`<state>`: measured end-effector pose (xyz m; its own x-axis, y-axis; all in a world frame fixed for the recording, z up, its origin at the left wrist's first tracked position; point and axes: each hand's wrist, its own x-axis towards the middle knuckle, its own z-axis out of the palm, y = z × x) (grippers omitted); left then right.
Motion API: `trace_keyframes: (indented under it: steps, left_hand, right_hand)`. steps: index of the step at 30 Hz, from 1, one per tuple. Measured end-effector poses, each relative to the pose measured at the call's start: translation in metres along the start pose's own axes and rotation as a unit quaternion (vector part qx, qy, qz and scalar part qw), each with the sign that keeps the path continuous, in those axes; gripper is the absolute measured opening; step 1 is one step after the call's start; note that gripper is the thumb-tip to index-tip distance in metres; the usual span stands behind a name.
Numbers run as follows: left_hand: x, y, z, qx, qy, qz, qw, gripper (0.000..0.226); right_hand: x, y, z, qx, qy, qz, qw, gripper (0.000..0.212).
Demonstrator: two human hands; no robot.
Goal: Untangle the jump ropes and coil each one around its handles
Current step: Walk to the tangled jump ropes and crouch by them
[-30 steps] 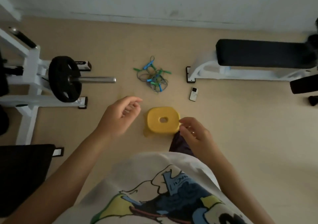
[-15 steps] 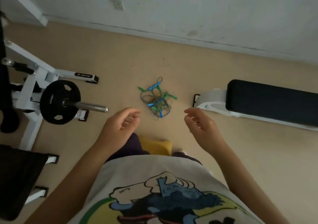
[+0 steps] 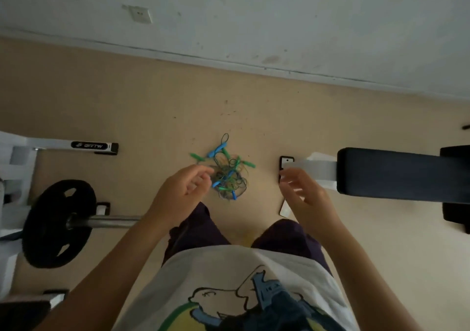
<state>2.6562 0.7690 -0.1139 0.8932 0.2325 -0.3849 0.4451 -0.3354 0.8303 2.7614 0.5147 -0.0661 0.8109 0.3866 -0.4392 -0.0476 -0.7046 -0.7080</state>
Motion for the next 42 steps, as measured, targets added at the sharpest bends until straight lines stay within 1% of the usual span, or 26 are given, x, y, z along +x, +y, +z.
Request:
trace_keyframes:
  steps: [5,9,12,15,19,21,23,26,29,31,34,38,42]
  left_hand:
    - [0.059,-0.018,-0.008,0.014,-0.009,-0.004,1.0,0.02]
    - [0.108,-0.047,0.02,0.042,-0.009,0.002,0.999,0.024]
    - [0.167,-0.098,0.065,0.068,0.004,0.005,0.998,0.038]
    - [0.238,-0.172,0.124,0.11,0.018,0.027,0.993,0.04]
    - [0.331,-0.259,0.186,0.162,0.022,0.087,0.983,0.043]
    - [0.361,-0.287,0.202,0.182,0.033,0.121,0.975,0.045]
    - [0.376,-0.302,0.205,0.193,0.042,0.147,0.969,0.045]
    - [0.381,-0.309,0.202,0.211,0.043,0.182,0.96,0.046]
    - [0.357,-0.301,0.193,0.225,0.08,0.218,0.946,0.045]
    - [0.337,-0.296,0.191,0.233,0.103,0.224,0.941,0.04]
    - [0.307,-0.295,0.194,0.241,0.118,0.23,0.936,0.03]
    - [0.268,-0.295,0.206,0.269,0.116,0.227,0.929,0.032]
    - [0.237,-0.302,0.214,0.269,0.121,0.189,0.937,0.031]
  right_hand:
    - [0.06,-0.001,0.015,-0.017,-0.021,0.009,1.0,0.024]
    - [0.121,0.035,0.03,-0.008,-0.016,0.001,1.0,0.025]
    - [0.192,0.1,0.06,-0.026,-0.014,-0.026,0.999,0.033]
    - [0.271,0.187,0.104,-0.062,-0.031,-0.045,0.997,0.037]
    - [0.357,0.287,0.159,-0.083,-0.023,-0.057,0.995,0.035]
    - [0.383,0.32,0.18,-0.098,-0.023,-0.075,0.992,0.037]
    - [0.399,0.337,0.193,-0.121,-0.027,-0.111,0.986,0.041]
    - [0.406,0.338,0.199,-0.149,-0.025,-0.17,0.974,0.051]
    - [0.384,0.326,0.197,-0.117,0.041,-0.228,0.966,0.047]
    - [0.364,0.327,0.197,-0.114,0.06,-0.226,0.965,0.043]
    - [0.335,0.337,0.204,-0.15,0.069,-0.217,0.962,0.04]
    - [0.306,0.348,0.205,-0.173,0.093,-0.219,0.956,0.039]
    - [0.28,0.367,0.207,-0.181,0.094,-0.186,0.961,0.041]
